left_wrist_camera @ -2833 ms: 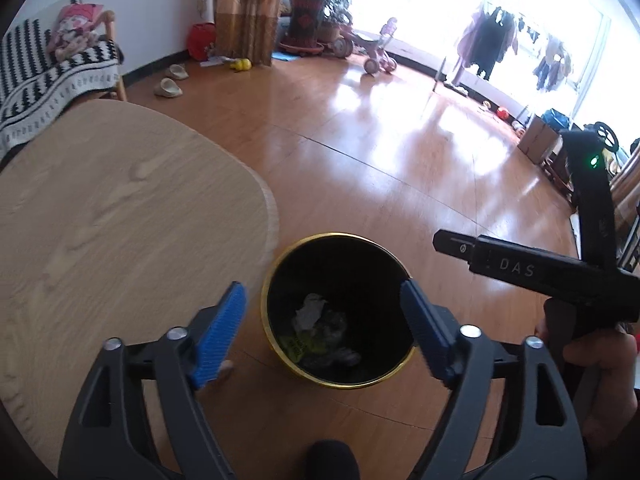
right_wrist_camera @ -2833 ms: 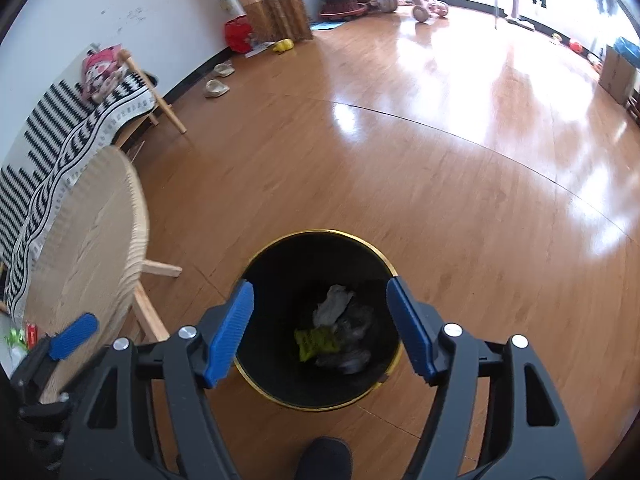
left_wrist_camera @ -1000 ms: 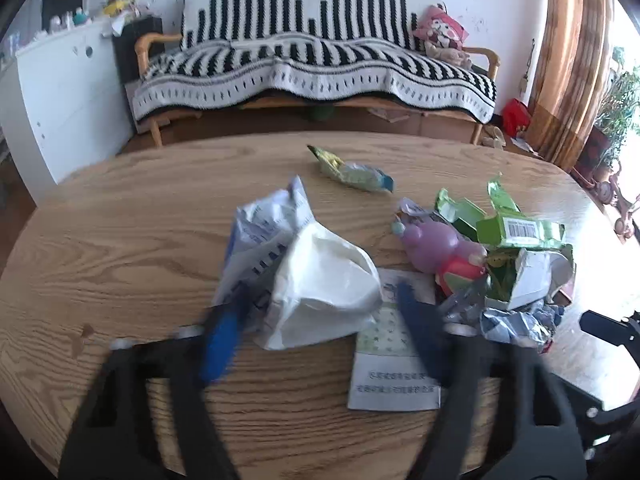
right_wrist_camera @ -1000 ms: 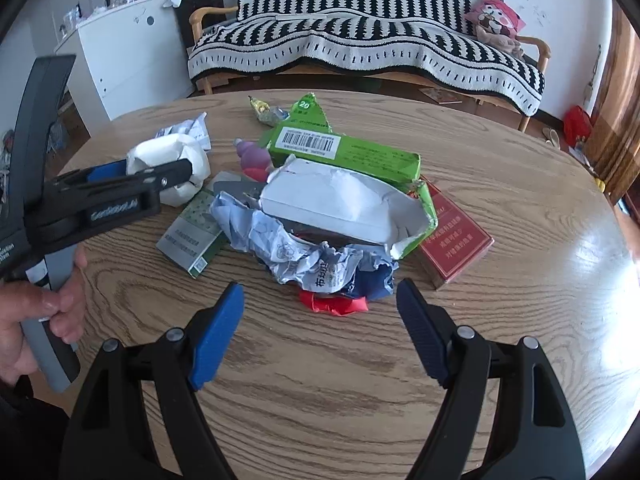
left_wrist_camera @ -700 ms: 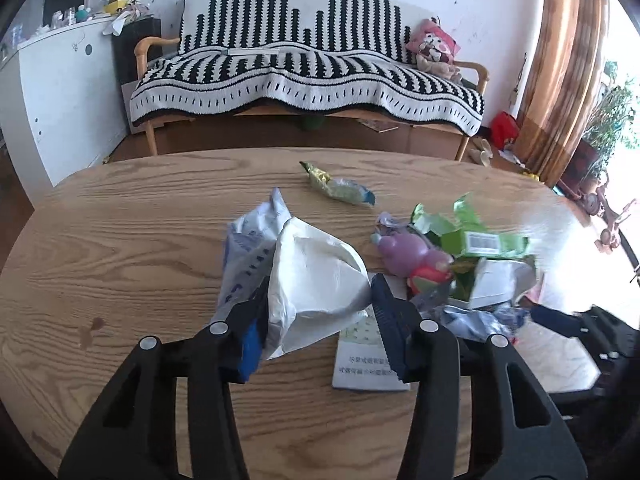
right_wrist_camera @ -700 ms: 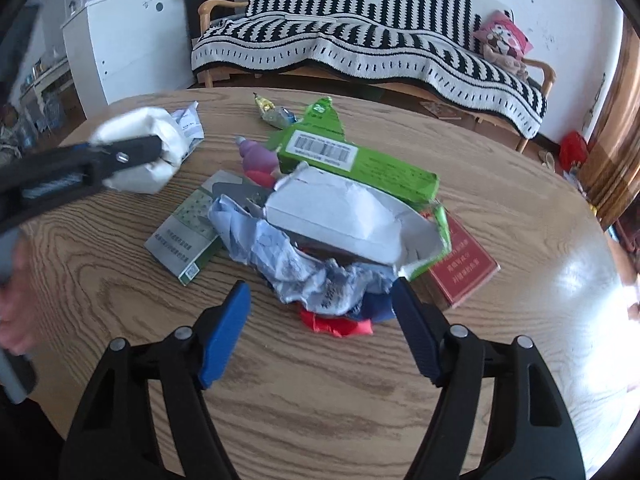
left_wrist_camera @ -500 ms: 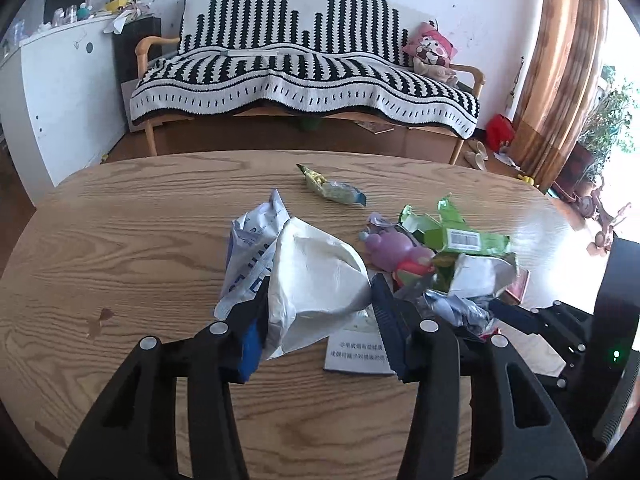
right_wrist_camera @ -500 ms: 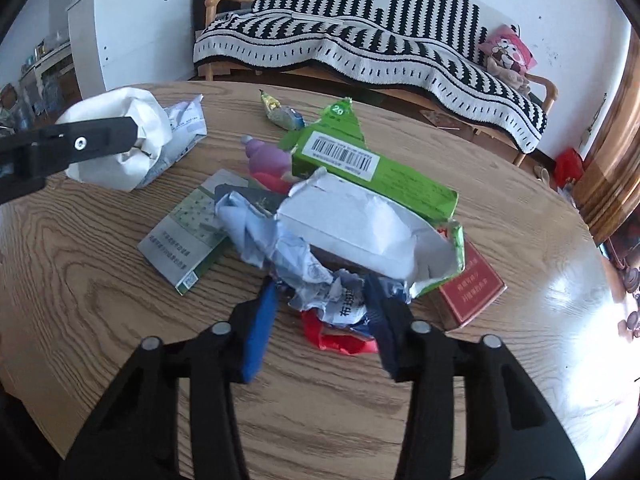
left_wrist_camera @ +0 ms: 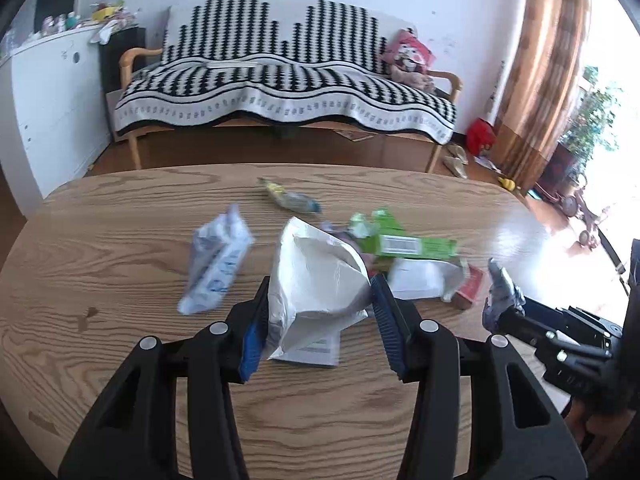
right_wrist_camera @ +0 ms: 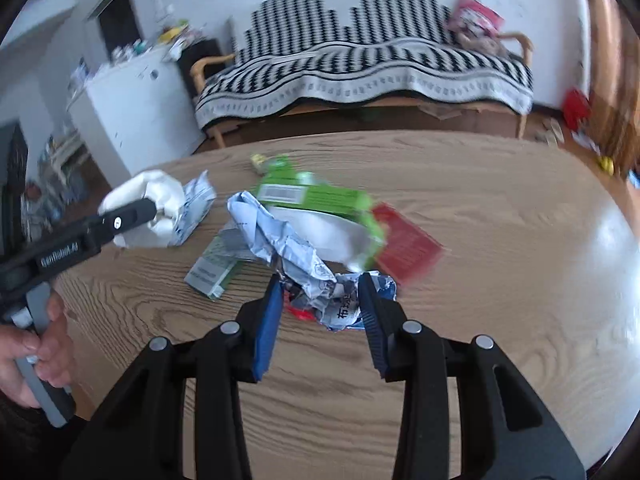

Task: Collect trash
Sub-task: 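Grasp the silver foil wrapper with the right tool while the left tool holds the paper bag, then carry both items over the bin and open both tools to release them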

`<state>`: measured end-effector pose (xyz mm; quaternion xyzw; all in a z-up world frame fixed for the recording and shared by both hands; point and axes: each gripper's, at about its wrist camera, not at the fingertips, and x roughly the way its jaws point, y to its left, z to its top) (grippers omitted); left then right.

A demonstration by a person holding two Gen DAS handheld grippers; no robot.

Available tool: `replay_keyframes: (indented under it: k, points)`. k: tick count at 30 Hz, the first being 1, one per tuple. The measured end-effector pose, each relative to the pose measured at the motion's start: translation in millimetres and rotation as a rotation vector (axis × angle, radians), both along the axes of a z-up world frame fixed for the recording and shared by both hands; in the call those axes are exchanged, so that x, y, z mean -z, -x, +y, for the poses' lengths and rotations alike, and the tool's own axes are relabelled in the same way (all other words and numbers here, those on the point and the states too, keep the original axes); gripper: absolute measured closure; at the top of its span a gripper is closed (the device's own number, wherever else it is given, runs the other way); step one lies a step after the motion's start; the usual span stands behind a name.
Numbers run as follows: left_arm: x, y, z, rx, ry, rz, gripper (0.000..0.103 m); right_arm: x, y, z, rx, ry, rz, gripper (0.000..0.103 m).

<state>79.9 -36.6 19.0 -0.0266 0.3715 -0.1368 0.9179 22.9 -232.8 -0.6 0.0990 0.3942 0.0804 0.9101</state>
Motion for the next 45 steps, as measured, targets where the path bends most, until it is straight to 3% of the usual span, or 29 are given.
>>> replay_keyframes:
  k: [7,15,26,35,40,45]
  points:
    - [-5.7,21.6,-80.4,0.138,-0.012,-0.011,0.055,-1.1,52.7,-95.9,0.172,-0.018,0.013,0.065]
    - [-4.0,73.2,-211.5,0.371,-0.029,-0.017,0.055,8.9,134.6,-209.8,0.380,-0.037,0.019,0.065]
    - [27.5,165.0,-379.5,0.698,-0.018,0.015,0.055,57.0,262.6,-348.1,0.696,-0.074,0.105,0.064]
    - [60.3,199.2,-449.5,0.818,-0.034,0.061,0.055,118.7,322.5,-401.0,0.812,-0.133,0.263,0.064]
    - [68.3,201.9,-471.9,0.840,-0.037,0.078,0.055,128.9,331.0,-410.0,0.825,-0.153,0.292,0.064]
    - [74.1,203.9,-481.8,0.849,-0.040,0.082,0.055,124.0,313.5,-414.0,0.833,-0.156,0.284,0.061]
